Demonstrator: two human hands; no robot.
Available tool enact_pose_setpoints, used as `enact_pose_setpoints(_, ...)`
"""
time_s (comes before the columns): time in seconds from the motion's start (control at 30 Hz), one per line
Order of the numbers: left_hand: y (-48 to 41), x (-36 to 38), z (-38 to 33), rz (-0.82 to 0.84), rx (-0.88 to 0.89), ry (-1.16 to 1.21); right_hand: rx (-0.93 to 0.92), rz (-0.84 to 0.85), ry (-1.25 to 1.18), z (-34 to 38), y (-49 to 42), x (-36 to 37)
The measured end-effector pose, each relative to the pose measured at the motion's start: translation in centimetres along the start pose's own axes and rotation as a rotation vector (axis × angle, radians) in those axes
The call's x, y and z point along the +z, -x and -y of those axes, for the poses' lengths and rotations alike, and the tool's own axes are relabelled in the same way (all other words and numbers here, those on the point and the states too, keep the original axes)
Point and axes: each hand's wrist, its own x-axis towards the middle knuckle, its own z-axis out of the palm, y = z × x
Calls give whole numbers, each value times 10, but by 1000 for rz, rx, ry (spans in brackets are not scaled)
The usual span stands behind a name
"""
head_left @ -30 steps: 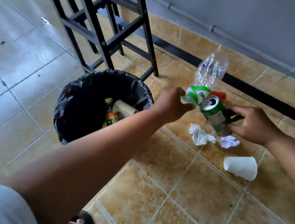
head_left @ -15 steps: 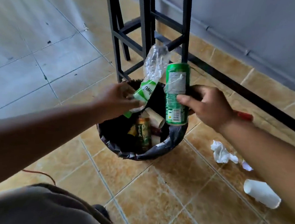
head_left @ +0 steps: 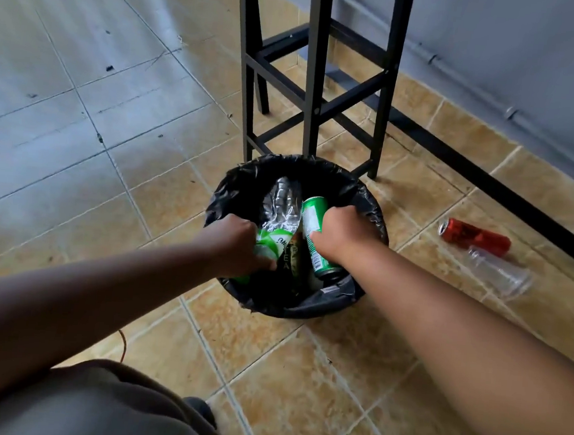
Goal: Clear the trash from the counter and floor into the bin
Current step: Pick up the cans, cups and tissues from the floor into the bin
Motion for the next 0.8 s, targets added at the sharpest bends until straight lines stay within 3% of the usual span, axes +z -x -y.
enact_pose_setpoints(0.2,-8,4,-4,-9,86,-51,-74,-58,-27,-11,5,-17)
enact_pose_setpoints(0.47,-35,-36,-79,-236,258,112,-137,-365,-126,-90,16,-73)
enact_pose_setpoints(0.67,-67,-39,-176,-247,380,234,71,-466,-222,-210,43,-83)
enact_pose_setpoints(0.8,-91,-10,-241,-228,454,258,263,-430,-290,-283,61,-59)
